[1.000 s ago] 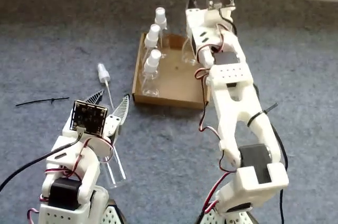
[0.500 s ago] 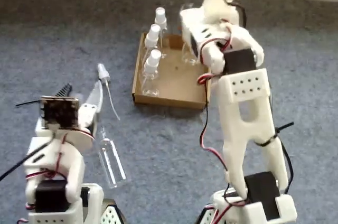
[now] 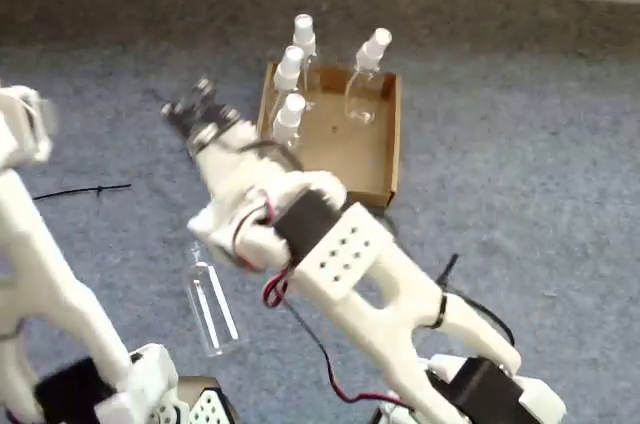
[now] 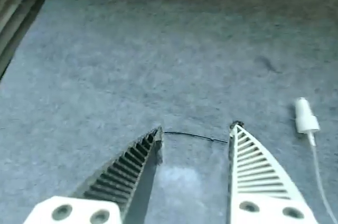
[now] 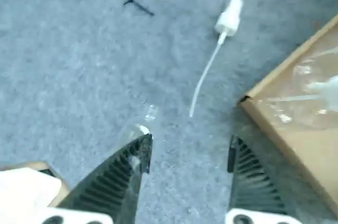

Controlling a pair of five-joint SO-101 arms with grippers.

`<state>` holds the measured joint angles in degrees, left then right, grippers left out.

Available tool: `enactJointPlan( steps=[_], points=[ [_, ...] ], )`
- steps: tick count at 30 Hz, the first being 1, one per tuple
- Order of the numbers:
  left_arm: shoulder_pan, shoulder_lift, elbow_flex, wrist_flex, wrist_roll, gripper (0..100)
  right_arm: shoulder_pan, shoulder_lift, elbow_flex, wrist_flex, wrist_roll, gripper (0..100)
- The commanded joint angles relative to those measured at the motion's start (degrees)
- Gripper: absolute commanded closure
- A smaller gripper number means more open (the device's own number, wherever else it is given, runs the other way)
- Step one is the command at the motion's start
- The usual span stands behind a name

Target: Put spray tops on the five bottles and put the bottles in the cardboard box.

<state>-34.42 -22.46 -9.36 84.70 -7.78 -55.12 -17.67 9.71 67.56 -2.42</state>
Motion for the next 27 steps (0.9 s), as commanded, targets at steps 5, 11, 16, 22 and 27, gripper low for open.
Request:
enactJointPlan(
  steps=[5, 11, 16, 22, 27],
  points=[
    [-17.4, 25.5, -28.7, 3.1, -6.8, 81, -8.0, -2.2, 13.6, -16.8, -5.2, 77.2],
    [-22.5, 35.9, -36.3, 3.1, -11.7, 81, -9.1, -2.1, 23.2, -28.5, -9.0, 76.7],
    [-23.3, 40.7, -39.2, 3.1, -11.7, 81, -9.4, -1.6, 26.5, -31.4, -9.2, 76.7],
    [-22.8, 41.8, -40.5, 3.2, -11.7, 81, -9.2, 7.8, 26.4, -31.6, -9.2, 76.7],
    [-23.2, 41.8, -40.5, 3.2, -11.7, 81, -9.4, 13.5, 24.0, -32.5, -9.2, 76.7]
  ],
)
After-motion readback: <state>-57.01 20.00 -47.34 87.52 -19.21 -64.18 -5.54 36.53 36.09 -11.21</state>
